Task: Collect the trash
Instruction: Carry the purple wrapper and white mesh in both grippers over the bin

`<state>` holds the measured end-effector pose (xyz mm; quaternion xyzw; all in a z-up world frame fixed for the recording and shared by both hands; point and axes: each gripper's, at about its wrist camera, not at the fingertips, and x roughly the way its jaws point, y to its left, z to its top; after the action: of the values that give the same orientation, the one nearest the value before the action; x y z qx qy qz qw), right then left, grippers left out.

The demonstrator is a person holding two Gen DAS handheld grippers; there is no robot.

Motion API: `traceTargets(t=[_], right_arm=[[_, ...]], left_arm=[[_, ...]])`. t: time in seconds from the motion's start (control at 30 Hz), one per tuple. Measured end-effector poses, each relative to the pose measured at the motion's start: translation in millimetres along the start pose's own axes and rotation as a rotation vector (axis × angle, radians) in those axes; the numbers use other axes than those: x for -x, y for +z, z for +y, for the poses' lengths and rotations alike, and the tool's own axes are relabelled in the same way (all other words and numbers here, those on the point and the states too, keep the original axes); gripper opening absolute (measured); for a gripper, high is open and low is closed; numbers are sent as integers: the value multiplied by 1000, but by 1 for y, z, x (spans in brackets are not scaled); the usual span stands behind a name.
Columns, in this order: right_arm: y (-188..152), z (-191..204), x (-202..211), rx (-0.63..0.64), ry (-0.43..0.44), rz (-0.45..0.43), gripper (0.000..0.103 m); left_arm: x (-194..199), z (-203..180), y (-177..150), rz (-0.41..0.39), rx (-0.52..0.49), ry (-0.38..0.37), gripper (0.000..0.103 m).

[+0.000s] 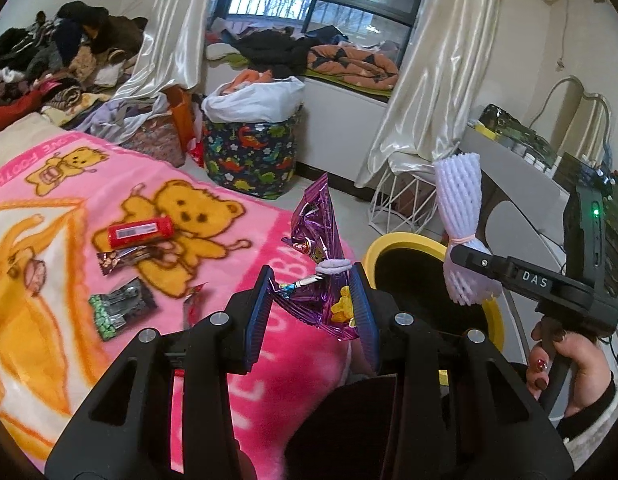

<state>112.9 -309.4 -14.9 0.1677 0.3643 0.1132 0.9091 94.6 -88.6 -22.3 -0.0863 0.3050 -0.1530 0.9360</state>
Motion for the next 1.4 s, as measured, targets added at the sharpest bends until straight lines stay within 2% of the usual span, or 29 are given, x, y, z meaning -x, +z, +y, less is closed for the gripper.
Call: traceTargets(t=[0.4,0.8,1.4], right_arm=[[-2,-13,12,-31,-40,-26,32],[-3,-35,20,-67,-115,-43,32],[-5,-71,26,-136,-168,-45,32]], left_arm=[[-5,-23,-2,5,-43,-39,31],[-14,-45,-4,17,-82,-78,31],[-44,-84,-10,53,-172,-137,31]])
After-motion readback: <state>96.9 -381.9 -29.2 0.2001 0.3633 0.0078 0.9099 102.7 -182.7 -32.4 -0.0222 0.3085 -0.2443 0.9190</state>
